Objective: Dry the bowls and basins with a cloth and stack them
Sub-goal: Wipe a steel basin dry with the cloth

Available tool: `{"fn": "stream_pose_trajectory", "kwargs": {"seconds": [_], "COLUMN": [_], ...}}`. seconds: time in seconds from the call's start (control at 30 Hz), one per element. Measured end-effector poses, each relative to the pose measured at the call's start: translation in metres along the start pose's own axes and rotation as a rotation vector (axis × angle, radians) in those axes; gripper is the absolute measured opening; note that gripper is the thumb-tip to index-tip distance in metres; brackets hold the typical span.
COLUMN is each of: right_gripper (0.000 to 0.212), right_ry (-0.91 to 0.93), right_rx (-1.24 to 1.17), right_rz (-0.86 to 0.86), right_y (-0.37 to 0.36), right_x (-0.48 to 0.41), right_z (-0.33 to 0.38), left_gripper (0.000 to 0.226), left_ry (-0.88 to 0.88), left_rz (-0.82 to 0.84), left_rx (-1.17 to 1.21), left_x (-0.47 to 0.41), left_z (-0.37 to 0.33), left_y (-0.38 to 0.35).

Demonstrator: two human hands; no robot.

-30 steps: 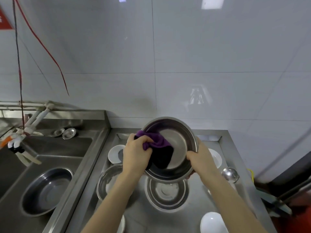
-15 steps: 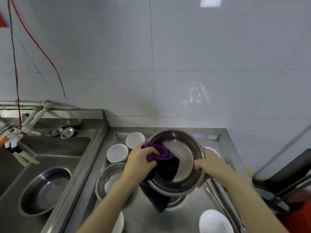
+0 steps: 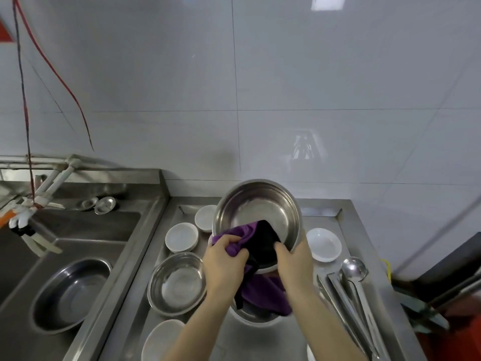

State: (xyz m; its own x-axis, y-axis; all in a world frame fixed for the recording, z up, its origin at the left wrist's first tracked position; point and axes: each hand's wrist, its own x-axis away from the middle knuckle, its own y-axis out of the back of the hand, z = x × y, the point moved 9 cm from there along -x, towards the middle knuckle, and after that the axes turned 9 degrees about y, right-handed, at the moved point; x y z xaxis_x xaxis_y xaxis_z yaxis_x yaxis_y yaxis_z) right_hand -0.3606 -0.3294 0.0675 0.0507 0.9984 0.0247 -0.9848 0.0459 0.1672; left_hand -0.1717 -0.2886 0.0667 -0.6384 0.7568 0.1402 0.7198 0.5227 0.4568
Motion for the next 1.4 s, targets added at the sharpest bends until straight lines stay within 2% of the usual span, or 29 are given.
{"fn": "stream_pose_trajectory", "kwargs": {"seconds": [0.13, 0.2, 0.27, 0.33, 0.37, 0.47, 0.57, 0.63, 0.73, 0.8, 0.9, 1.0, 1.1, 1.17, 1.23, 1.33, 1.4], "right_gripper": [0.048, 0.038, 0.03, 0.03, 0.031, 0.046, 0.053, 0.048, 0.051, 0.051, 0.047, 0.041, 0.026, 0.024, 0.025, 0.036, 0.045], "right_ry": [0.062, 0.124, 0.095, 0.03, 0.056, 0.231, 0.178, 0.121, 0.1, 0.085, 0.079, 0.097, 0.024, -0.054, -0.016, 0.152, 0.055], "right_rx": [0.16, 0.334, 0.5, 0.516, 0.537, 0.545, 0.357, 0.257, 0.155, 0.11, 0.148, 0.318, 0.546, 0.562, 0.534, 0.417, 0.163], "right_rz": [0.155, 0.347, 0.606, 0.734, 0.723, 0.543, 0.368, 0.288, 0.112, 0.059, 0.156, 0.347, 0.658, 0.79, 0.759, 0.464, 0.352], "right_y": [0.009, 0.014, 0.016, 0.018, 0.018, 0.012, 0.015, 0.016, 0.016, 0.013, 0.009, 0.016, 0.023, 0.02, 0.014, 0.013, 0.009], "right_x": [-0.01, -0.016, -0.017, -0.017, -0.019, -0.027, -0.03, -0.03, -0.024, -0.015, -0.011, -0.024, -0.031, -0.028, -0.033, -0.035, -0.019], "right_z": [0.014, 0.027, 0.035, 0.037, 0.04, 0.051, 0.039, 0.027, 0.018, 0.013, 0.011, 0.021, 0.032, 0.038, 0.041, 0.046, 0.025], "left_gripper": [0.025, 0.029, 0.031, 0.032, 0.031, 0.031, 0.032, 0.033, 0.026, 0.02, 0.018, 0.02, 0.028, 0.029, 0.025, 0.021, 0.02], "left_ry": [-0.096, -0.216, -0.402, -0.5, -0.507, -0.454, -0.384, -0.26, -0.026, 0.046, 0.04, -0.122, -0.417, -0.471, -0.464, -0.346, -0.15], "left_rz": [0.054, 0.118, 0.254, 0.331, 0.317, 0.14, 0.059, 0.043, -0.003, -0.039, -0.006, 0.025, 0.274, 0.36, 0.249, 0.01, -0.056], "left_rx": [-0.078, -0.2, -0.4, -0.496, -0.478, -0.33, -0.273, -0.202, 0.047, 0.11, 0.064, -0.113, -0.341, -0.406, -0.337, -0.233, -0.063], "left_x": [-0.011, -0.02, -0.02, -0.018, -0.018, -0.025, -0.025, -0.018, 0.001, 0.008, 0.005, -0.006, -0.009, -0.01, -0.016, -0.024, -0.028], "left_z": [-0.001, -0.009, -0.02, -0.026, -0.028, -0.034, -0.03, -0.015, 0.009, 0.017, 0.016, 0.004, -0.016, -0.021, -0.028, -0.027, -0.009], "left_y": [0.008, 0.011, 0.003, -0.002, -0.001, 0.012, 0.018, 0.015, 0.007, 0.004, 0.004, 0.01, -0.006, -0.012, -0.003, 0.016, 0.024]}}
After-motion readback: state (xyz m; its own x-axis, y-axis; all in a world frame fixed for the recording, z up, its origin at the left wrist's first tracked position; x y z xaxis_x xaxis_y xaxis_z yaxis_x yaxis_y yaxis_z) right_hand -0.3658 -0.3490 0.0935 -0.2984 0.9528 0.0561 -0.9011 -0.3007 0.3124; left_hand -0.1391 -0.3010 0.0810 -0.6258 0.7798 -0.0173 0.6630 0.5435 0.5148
